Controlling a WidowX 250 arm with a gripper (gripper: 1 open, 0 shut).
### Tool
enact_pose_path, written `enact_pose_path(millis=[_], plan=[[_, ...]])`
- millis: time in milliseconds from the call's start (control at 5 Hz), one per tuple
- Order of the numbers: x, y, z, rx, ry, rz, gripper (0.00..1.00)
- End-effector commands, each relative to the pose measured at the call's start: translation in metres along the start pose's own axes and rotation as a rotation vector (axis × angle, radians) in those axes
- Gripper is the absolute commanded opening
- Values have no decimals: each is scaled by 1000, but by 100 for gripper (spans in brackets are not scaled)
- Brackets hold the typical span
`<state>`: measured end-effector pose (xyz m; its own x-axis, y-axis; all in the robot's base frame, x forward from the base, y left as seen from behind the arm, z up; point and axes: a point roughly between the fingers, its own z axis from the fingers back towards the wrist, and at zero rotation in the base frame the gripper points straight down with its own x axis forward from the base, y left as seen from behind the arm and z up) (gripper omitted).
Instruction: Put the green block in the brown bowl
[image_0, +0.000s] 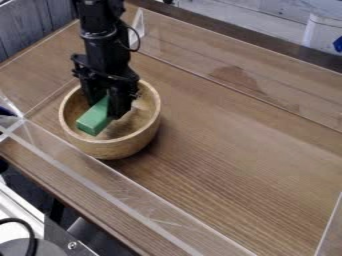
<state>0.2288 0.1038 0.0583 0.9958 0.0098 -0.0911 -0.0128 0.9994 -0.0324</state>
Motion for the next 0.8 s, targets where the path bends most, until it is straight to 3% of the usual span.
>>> enact_pose_path(millis=[0,600], plan=[[10,2,12,25,-39,-10,0],[13,0,14,25,-27,-11,0]])
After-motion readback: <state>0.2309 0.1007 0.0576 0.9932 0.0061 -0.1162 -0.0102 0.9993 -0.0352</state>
